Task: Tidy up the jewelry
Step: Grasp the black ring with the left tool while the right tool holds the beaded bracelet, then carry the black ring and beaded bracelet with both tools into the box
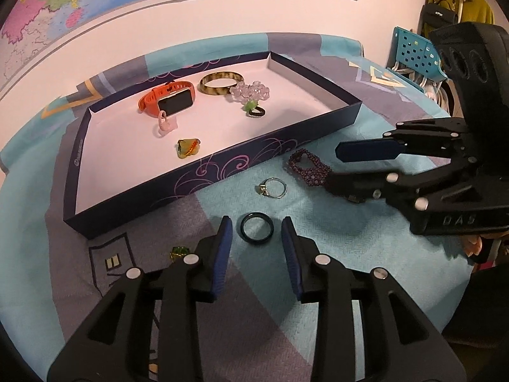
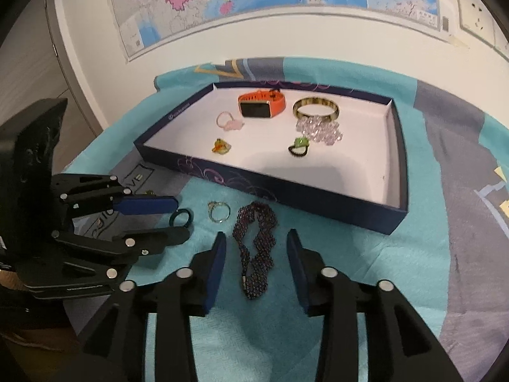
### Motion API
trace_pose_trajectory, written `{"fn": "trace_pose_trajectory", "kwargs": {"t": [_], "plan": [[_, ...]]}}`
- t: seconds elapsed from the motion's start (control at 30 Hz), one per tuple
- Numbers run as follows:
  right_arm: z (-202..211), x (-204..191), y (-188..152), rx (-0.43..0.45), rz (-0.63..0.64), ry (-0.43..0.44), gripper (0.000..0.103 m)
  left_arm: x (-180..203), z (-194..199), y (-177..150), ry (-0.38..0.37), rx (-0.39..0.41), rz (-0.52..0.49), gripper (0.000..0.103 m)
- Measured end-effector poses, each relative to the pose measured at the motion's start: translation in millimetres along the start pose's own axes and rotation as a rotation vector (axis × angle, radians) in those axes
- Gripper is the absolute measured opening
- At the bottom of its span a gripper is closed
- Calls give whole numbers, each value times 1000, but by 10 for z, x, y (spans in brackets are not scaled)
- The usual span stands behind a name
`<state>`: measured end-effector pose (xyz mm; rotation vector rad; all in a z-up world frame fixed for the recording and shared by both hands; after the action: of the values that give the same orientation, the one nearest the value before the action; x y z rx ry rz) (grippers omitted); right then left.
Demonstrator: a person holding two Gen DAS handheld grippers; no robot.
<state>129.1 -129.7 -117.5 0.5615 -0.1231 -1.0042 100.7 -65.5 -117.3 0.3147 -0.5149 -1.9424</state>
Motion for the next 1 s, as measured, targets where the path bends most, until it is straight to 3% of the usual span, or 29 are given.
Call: {"fn": "trace_pose_trajectory", "kwargs": {"t": [0.07,0.17,0.23,0.3,0.47,1.0], "plan": [[-44,-30,-20,-14,16,-6,38,-1,2,2,3,1,1,22],[-73,-79,-20,-18,47,-30,37,-5,8,1,2,2,7,23],[-88,-94,-22,-23,62,-48,20,-9,13,3,3,4,12,23],[-82,-96,-18,-22,66,-49,11,-14,18,2,4,6,17,22],[-37,-78,-6,-6,51,-27,5,-57,63,6,1,21,43,22],[296,-38,115,78,24,22,3,-103,377,122,-19,100,66,22]]}}
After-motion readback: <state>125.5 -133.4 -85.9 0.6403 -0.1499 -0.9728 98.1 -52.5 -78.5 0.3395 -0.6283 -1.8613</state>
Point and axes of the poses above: each gripper's, at about its wrist camera, not at the fingertips, and z roughly against the way its jaws point, x to its right, y to its top, the point moved 10 cm from there along -z, roughly the way its jaws point, and after that the axes turned 10 degrees about -x, right-handed, at the moved point
